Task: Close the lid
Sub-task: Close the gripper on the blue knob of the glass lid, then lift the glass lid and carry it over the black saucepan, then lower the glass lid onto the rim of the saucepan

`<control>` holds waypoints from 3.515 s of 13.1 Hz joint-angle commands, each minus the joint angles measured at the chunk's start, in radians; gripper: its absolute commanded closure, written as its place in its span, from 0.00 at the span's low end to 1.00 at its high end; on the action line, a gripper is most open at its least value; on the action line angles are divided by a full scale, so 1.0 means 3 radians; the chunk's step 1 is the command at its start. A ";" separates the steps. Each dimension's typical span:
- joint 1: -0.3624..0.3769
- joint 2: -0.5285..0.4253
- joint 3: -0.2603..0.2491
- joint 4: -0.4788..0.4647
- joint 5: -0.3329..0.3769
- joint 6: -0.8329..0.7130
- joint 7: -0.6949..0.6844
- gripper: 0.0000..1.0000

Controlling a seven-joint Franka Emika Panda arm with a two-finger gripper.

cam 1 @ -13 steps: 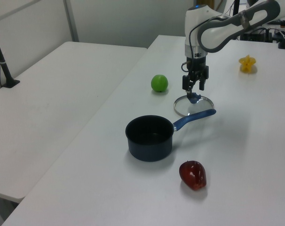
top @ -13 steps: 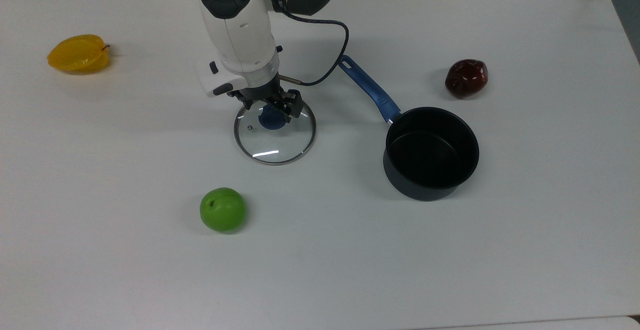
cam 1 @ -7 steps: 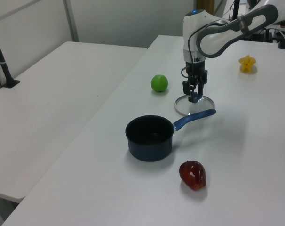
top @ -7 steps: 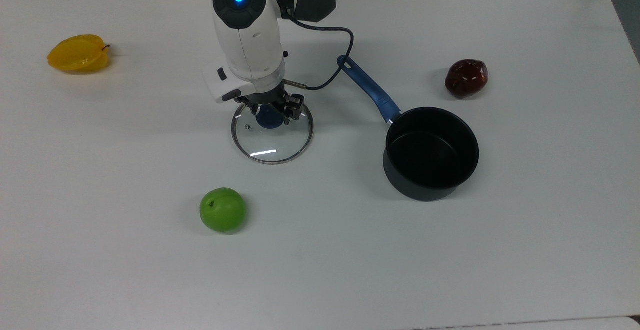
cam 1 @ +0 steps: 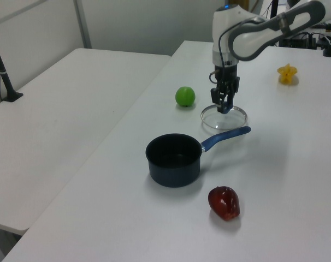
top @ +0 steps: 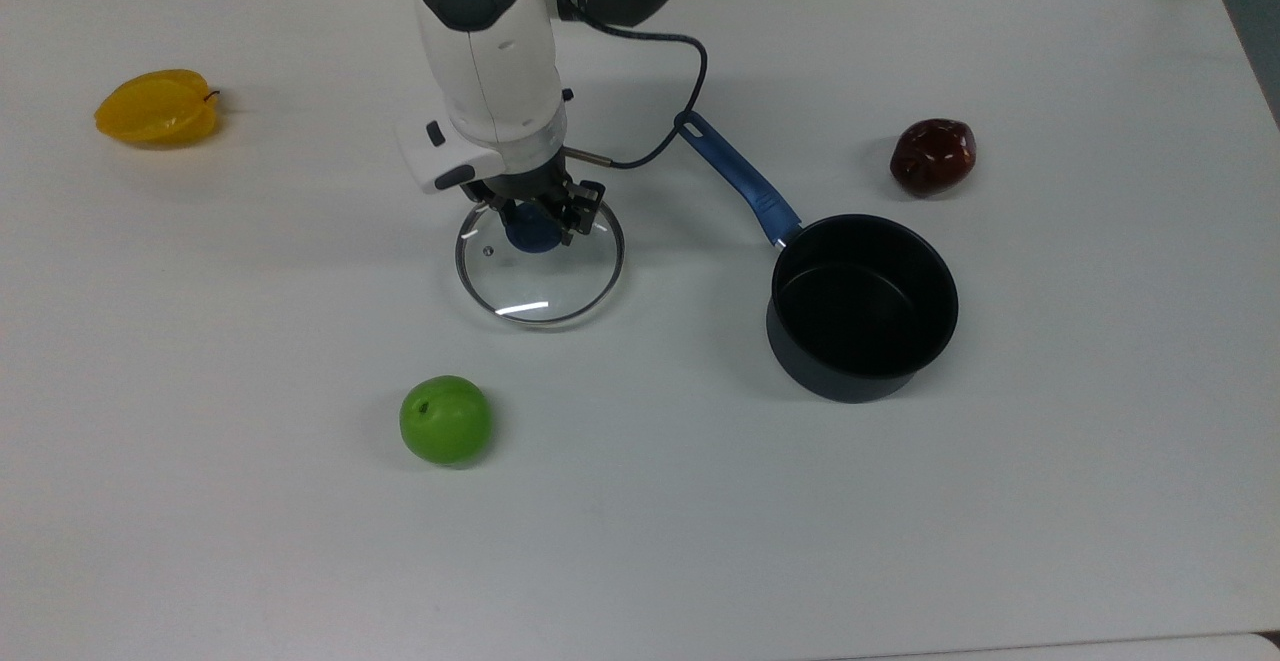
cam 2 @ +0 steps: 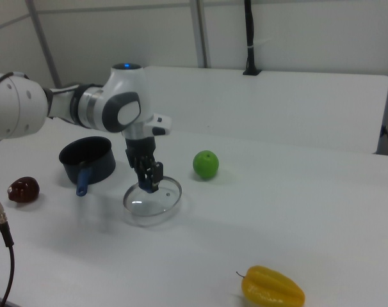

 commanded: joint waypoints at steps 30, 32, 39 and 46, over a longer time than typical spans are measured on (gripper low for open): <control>0.1326 0.0942 -0.0023 0.2078 0.0004 -0.0416 0.1896 0.57; 0.1326 0.0998 -0.0023 0.2083 0.0004 -0.0364 0.1891 0.57; 0.1321 0.1050 0.0028 0.2048 0.0020 -0.0384 0.1870 0.58; 0.1245 0.1039 0.0110 0.2073 0.0188 -0.0685 0.1855 0.59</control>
